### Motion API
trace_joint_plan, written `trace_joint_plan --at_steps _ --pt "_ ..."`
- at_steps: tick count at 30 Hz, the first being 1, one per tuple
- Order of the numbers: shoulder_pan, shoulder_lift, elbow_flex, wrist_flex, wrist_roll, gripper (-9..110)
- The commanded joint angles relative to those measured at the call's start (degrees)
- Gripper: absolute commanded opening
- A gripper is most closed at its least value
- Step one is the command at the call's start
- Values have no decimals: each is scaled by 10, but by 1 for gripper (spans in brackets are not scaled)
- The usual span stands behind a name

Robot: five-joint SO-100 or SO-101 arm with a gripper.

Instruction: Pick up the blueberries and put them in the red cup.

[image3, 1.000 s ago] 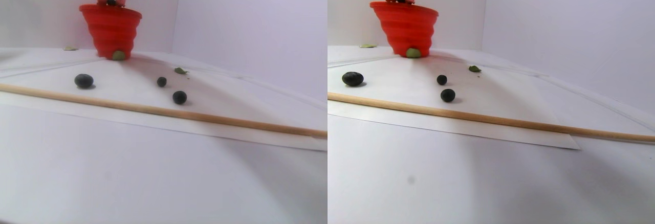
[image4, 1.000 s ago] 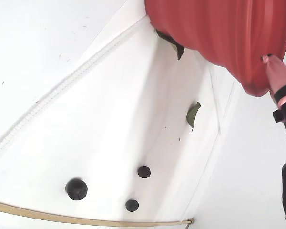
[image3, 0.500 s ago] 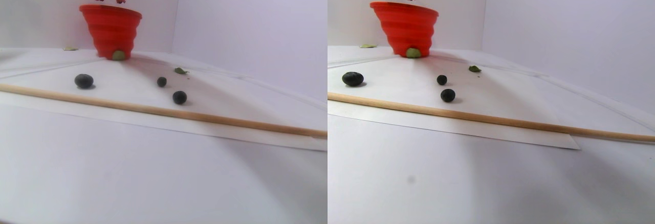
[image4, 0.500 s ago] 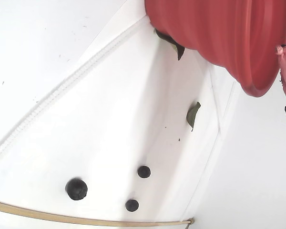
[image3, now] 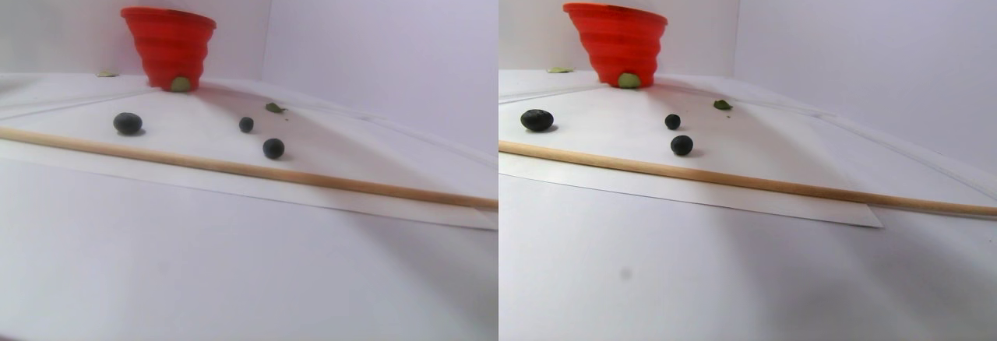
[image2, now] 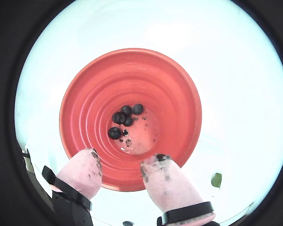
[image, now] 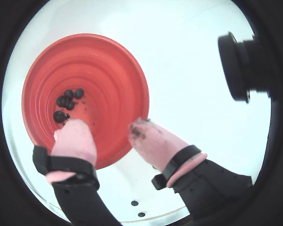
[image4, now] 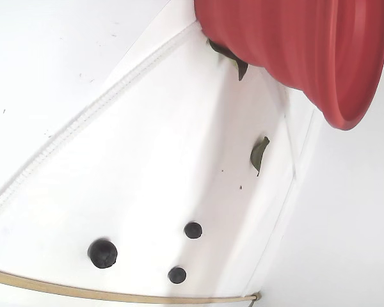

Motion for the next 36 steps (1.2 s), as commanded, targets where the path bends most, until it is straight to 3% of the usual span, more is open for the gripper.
trace_joint_plan --at_steps 1,36 --pt "18 77 -14 17 -9 16" --pt "207 122 62 127 37 15"
